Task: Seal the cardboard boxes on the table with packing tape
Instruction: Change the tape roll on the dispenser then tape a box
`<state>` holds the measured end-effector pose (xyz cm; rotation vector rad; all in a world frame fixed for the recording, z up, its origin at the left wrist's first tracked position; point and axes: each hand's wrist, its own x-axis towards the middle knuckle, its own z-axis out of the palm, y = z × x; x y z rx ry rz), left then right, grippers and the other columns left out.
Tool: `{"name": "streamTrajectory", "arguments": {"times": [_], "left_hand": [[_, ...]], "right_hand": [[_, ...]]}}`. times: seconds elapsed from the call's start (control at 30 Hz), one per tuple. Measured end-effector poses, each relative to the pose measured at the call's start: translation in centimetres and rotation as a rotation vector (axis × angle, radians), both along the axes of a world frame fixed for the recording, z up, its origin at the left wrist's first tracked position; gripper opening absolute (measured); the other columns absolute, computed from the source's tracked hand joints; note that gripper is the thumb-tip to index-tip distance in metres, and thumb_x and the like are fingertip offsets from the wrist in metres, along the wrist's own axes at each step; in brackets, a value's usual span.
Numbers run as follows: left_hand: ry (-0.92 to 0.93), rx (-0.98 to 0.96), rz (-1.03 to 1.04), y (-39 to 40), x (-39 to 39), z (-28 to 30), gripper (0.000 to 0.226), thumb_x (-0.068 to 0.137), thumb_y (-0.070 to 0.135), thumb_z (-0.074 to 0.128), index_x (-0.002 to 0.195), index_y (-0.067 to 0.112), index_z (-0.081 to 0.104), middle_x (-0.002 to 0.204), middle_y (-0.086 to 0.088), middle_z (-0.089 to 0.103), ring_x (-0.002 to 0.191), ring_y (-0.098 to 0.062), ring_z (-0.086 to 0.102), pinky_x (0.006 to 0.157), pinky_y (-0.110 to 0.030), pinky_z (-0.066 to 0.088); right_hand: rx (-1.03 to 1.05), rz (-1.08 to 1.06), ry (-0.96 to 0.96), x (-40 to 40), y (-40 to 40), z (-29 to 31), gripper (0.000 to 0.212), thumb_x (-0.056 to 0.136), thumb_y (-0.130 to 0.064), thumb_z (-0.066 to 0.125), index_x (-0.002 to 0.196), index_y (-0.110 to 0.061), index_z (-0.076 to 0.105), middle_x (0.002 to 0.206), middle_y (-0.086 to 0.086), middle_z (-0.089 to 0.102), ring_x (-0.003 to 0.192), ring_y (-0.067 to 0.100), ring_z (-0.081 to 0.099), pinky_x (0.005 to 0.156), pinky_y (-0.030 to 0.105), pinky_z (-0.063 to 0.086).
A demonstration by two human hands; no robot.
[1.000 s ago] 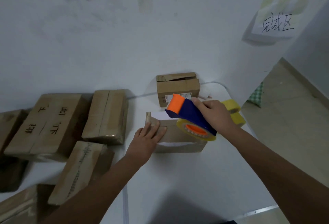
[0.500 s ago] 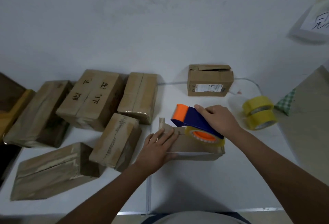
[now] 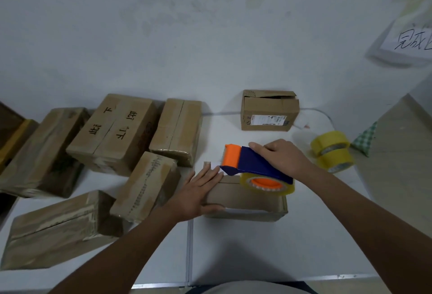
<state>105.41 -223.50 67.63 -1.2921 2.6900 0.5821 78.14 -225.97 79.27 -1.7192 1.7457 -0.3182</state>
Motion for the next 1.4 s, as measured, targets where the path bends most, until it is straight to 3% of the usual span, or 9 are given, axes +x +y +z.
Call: {"name": "streamTrajectory", "arguments": {"times": [0.2,0.4,0.53,0.6,0.67,0.8,1.07,1.23,1.4], "left_hand": [[0.039,-0.032,-0.001,0.6,0.4,-0.6,0.091,0.088,0.082,0.031,0.159,0.03,0.007,0.167,0.008,0.003,0.152,-0.011,-0.01,0.123,-0.048,0.01],[0.113,-0.004,0.009,0.8,0.2,0.0,0.085,0.089,0.078,0.036,0.158,0.035,0.011,0.167,0.011,0.003,0.15,-0.008,-0.019,0.121,-0.042,-0.002],[0.388,0.079,0.23,1.1,-0.1,1.5,0.042,0.101,0.046,0.047,0.141,0.035,0.05,0.159,0.02,0.027,0.148,0.003,0.012,0.119,-0.035,0.015],[0.632,0.211,0.544,1.6,-0.8,2.4,0.026,0.102,0.031,0.053,0.125,0.03,0.064,0.14,0.021,0.051,0.13,0.009,0.041,0.11,-0.031,0.039],[0.871,0.521,0.88,1.8,-1.8,3.5,0.024,0.103,0.032,0.05,0.116,0.024,0.069,0.116,0.008,0.07,0.113,-0.007,0.063,0.101,-0.036,0.05],[1.189,1.065,1.2,1.5,-2.8,5.6,0.046,0.104,0.043,0.044,0.118,0.005,0.065,0.109,-0.015,0.074,0.104,-0.023,0.071,0.088,-0.033,0.054],[1.212,1.042,1.179,1.7,-2.0,8.1,0.033,0.098,0.033,0.058,0.115,0.008,0.068,0.098,-0.007,0.076,0.085,-0.011,0.073,0.074,-0.026,0.051],[1.179,0.978,1.154,1.7,-2.3,8.2,0.035,0.096,0.034,0.06,0.118,0.009,0.068,0.112,-0.013,0.073,0.104,-0.018,0.069,0.086,-0.029,0.053],[1.218,1.156,1.157,2.2,-3.7,7.7,0.031,0.103,0.025,0.052,0.128,0.008,0.058,0.113,-0.016,0.073,0.108,-0.023,0.07,0.092,-0.034,0.054]], "right_hand": [[0.02,0.058,-0.035,1.1,0.0,-0.6,0.076,0.075,-0.083,0.037,0.068,-0.013,0.065,0.064,0.005,0.066,0.058,0.016,0.063,0.062,0.026,0.046],[-0.042,0.077,0.006,1.7,0.6,-1.1,0.066,0.084,-0.076,0.044,0.061,-0.016,0.06,0.057,0.001,0.059,0.055,0.015,0.059,0.058,0.025,0.041],[-0.049,0.085,0.044,2.2,0.7,-1.3,0.061,0.084,-0.076,0.043,0.066,-0.021,0.062,0.061,-0.004,0.062,0.059,0.011,0.062,0.06,0.023,0.04],[-0.048,0.086,0.062,2.2,0.7,-1.5,0.061,0.084,-0.076,0.041,0.07,-0.022,0.064,0.063,-0.005,0.064,0.062,0.01,0.063,0.06,0.022,0.04],[-0.053,0.087,0.069,2.1,0.7,-1.6,0.062,0.083,-0.077,0.04,0.074,-0.021,0.066,0.065,-0.006,0.065,0.063,0.009,0.063,0.061,0.021,0.041],[-0.068,0.09,0.068,2.2,0.8,-1.5,0.064,0.081,-0.079,0.038,0.07,-0.022,0.065,0.064,-0.005,0.064,0.061,0.009,0.062,0.06,0.021,0.041],[-0.067,0.083,0.088,2.3,1.0,-1.5,0.059,0.083,-0.078,0.039,0.073,-0.025,0.063,0.065,-0.01,0.063,0.063,0.007,0.063,0.06,0.02,0.04],[-0.08,0.087,0.098,2.5,1.2,-1.5,0.062,0.084,-0.077,0.039,0.077,-0.022,0.066,0.067,-0.008,0.065,0.064,0.008,0.064,0.062,0.021,0.043],[-0.086,0.086,0.098,2.4,1.4,-1.4,0.069,0.078,-0.081,0.034,0.075,-0.021,0.067,0.066,-0.005,0.066,0.063,0.01,0.064,0.064,0.023,0.048]]}}
